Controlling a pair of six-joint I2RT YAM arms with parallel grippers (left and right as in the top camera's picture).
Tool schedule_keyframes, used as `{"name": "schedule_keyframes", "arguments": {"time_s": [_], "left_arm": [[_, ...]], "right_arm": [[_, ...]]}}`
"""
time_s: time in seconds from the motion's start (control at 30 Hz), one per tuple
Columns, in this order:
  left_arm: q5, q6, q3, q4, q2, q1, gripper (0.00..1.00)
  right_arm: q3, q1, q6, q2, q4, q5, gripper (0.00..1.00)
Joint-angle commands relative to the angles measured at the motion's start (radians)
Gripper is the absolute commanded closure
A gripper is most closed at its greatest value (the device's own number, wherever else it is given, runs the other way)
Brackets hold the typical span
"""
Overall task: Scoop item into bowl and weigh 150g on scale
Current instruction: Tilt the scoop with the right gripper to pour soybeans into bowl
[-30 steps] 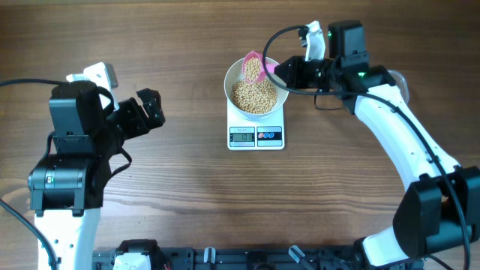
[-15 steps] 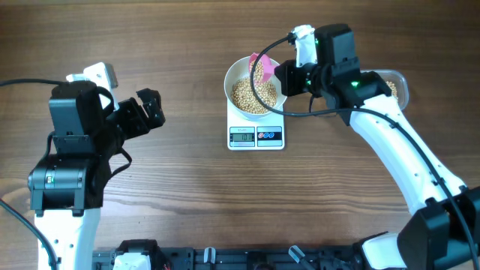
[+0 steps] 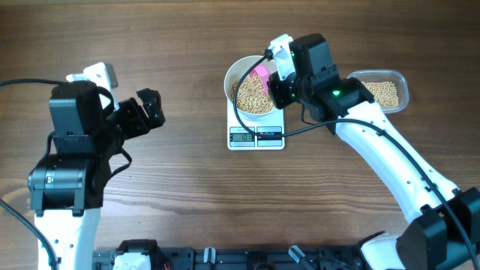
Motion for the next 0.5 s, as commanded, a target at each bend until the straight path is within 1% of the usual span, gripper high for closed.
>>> {"name": "schedule_keyframes", "arguments": {"time_s": [0.0, 0.27, 0.33, 0.47], "left_arm": [[-0.010, 0.013, 0.018, 0.001, 0.004, 0.005, 0.00], [-0.010, 0.013, 0.018, 0.000, 0.004, 0.006, 0.00], [-0.010, 0.013, 0.018, 0.001, 0.004, 0.006, 0.00], [-0.010, 0.013, 0.018, 0.000, 0.004, 0.005, 0.00]], "right_arm": [[0.027, 0.003, -0.055, -0.034, -0.001, 0.055, 0.96], [0.027, 0.026, -0.150, -0.072, 0.002, 0.109, 0.96], [0.027, 0.042, -0.151, -0.090, 0.002, 0.171, 0.96], [0.027, 0.064, -0.164, -0.097, -0.001, 0.177, 0.96]]}}
